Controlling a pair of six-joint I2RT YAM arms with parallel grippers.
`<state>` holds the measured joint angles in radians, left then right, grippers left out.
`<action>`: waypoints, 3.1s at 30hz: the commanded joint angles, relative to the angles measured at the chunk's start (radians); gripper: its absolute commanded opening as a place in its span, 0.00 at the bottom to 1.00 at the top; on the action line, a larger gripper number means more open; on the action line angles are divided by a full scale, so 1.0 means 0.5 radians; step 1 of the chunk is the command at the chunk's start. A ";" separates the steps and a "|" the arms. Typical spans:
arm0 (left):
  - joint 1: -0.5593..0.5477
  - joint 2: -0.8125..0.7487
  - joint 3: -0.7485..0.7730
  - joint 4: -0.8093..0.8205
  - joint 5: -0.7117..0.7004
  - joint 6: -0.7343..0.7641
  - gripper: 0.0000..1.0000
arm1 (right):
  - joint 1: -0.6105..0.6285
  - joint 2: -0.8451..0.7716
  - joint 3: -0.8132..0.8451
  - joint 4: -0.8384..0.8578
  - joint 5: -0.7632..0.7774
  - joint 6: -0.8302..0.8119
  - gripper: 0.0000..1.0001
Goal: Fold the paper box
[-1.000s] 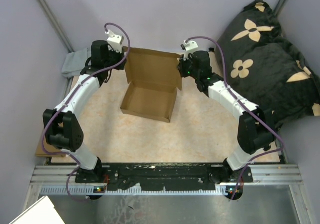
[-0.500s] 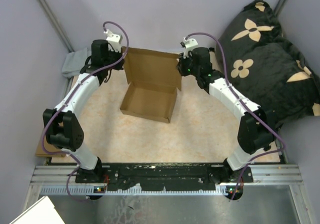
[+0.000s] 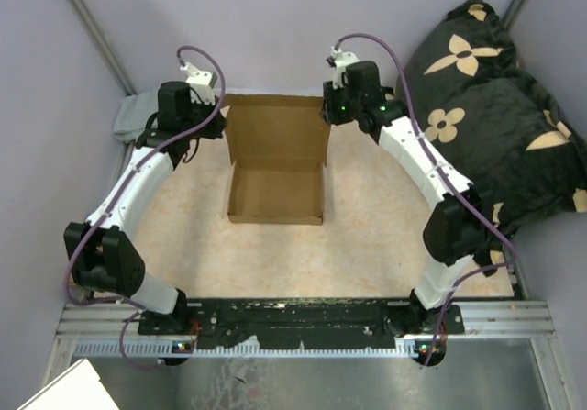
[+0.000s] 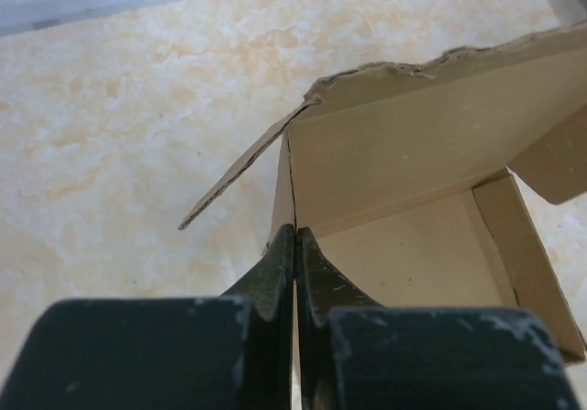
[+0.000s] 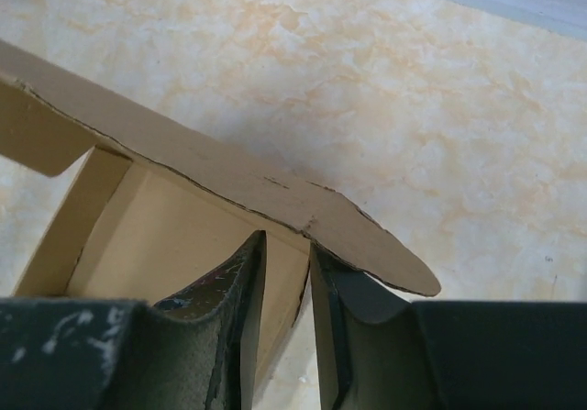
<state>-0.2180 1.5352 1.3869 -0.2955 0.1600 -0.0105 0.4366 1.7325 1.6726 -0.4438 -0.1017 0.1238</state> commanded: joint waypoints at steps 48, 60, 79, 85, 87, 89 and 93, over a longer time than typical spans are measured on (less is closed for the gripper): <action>-0.070 -0.438 -0.278 0.264 0.084 -0.216 0.00 | 0.020 -0.127 0.192 -0.554 0.268 0.056 0.33; -0.070 -0.494 -0.177 0.266 0.096 -0.242 0.00 | 0.020 -0.223 0.284 -0.546 0.218 0.062 0.34; -0.070 -0.533 -0.281 0.318 0.057 -0.196 0.00 | 0.011 -0.236 0.070 -0.445 0.306 -0.069 0.46; -0.068 -0.538 -0.279 0.307 0.048 -0.176 0.00 | -0.005 -0.084 0.129 -0.444 0.286 -0.072 0.46; -0.067 -0.536 -0.281 0.305 0.050 -0.170 0.00 | -0.006 -0.054 0.131 -0.423 0.271 -0.073 0.46; -0.069 -0.534 -0.283 0.304 0.056 -0.171 0.00 | -0.006 -0.026 0.138 -0.408 0.240 -0.069 0.46; -0.069 -0.521 -0.288 0.310 0.065 -0.178 0.00 | -0.005 0.032 0.194 -0.419 0.175 -0.048 0.38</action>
<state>-0.2516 1.2957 1.2469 -0.1837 0.1875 -0.1066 0.4355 1.7378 1.7023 -0.6895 0.0246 0.1051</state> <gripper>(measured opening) 0.006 0.426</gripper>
